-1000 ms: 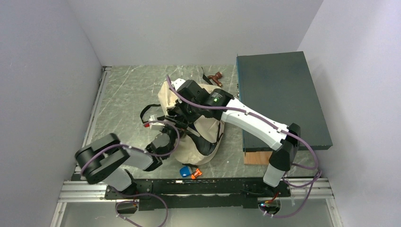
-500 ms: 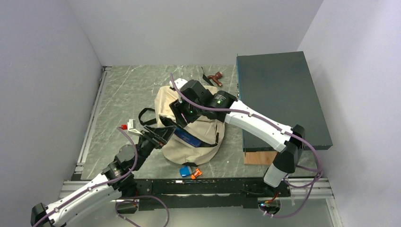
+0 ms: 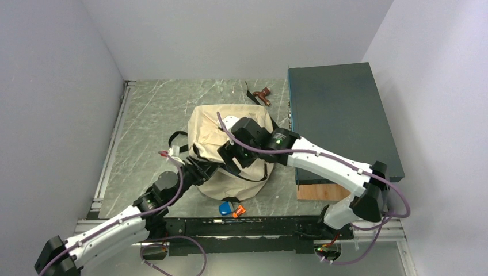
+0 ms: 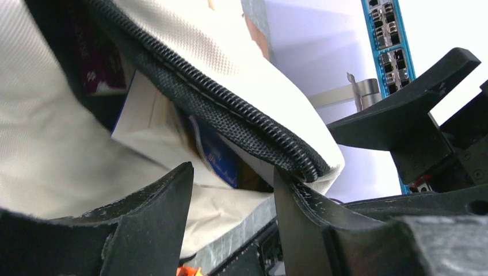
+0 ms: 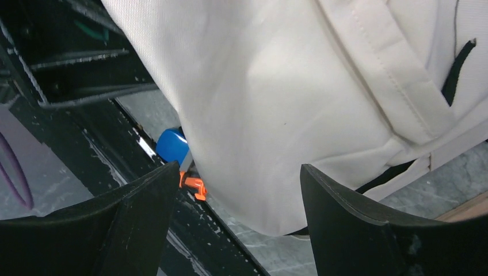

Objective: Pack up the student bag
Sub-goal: Place the book in the student bag.

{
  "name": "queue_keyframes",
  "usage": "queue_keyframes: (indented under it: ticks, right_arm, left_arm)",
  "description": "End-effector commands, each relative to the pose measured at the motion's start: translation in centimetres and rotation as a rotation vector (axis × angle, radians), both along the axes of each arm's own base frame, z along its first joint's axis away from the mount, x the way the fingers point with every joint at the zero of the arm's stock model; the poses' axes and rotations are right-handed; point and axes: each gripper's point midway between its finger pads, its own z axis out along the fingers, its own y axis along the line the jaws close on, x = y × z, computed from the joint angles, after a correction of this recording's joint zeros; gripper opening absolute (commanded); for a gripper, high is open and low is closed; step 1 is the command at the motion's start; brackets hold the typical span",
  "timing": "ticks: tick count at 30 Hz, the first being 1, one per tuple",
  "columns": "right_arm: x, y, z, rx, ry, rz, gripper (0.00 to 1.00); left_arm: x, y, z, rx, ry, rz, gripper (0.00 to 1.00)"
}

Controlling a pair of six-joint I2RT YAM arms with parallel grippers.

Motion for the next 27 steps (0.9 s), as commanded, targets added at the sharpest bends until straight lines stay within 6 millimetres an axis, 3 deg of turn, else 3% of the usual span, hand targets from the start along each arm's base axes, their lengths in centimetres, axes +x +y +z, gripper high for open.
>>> queue_keyframes:
  ticks: [1, 5, 9, 12, 16, 18, 22, 27]
  right_arm:
    - [-0.2, 1.1, 0.9, 0.048, -0.136, 0.043, 0.79]
    - [0.0, 0.7, -0.3, -0.069, -0.265, 0.029, 0.76]
    - [1.0, 0.2, -1.2, -0.129, -0.294, -0.039, 0.53]
    - [1.2, 1.0, -0.9, -0.084, -0.302, -0.046, 0.49]
    - [2.1, 2.4, -0.8, -0.023, -0.270, -0.057, 0.37]
    - [2.7, 3.3, -0.3, 0.028, -0.240, -0.076, 0.23]
    - [4.3, 4.9, 0.9, 0.124, -0.188, -0.119, 0.03]
    - [5.6, 7.1, 2.7, 0.177, -0.161, -0.146, 0.00]
  left_arm:
    - [-1.4, 0.5, -1.6, -0.015, 0.066, -0.031, 0.58]
    - [-2.2, 0.6, -2.6, -0.025, 0.105, -0.050, 0.57]
    - [-2.1, -0.2, -2.9, -0.041, 0.110, -0.070, 0.51]
    - [-1.3, -0.9, -3.1, -0.003, 0.116, -0.070, 0.49]
    - [1.3, -1.4, -2.7, 0.038, 0.109, -0.051, 0.47]
    - [2.9, -1.2, -2.9, 0.061, 0.119, -0.031, 0.47]
    - [5.8, -0.7, -2.5, 0.092, 0.119, -0.049, 0.45]
    - [8.3, 0.8, -1.4, 0.154, 0.095, -0.055, 0.48]
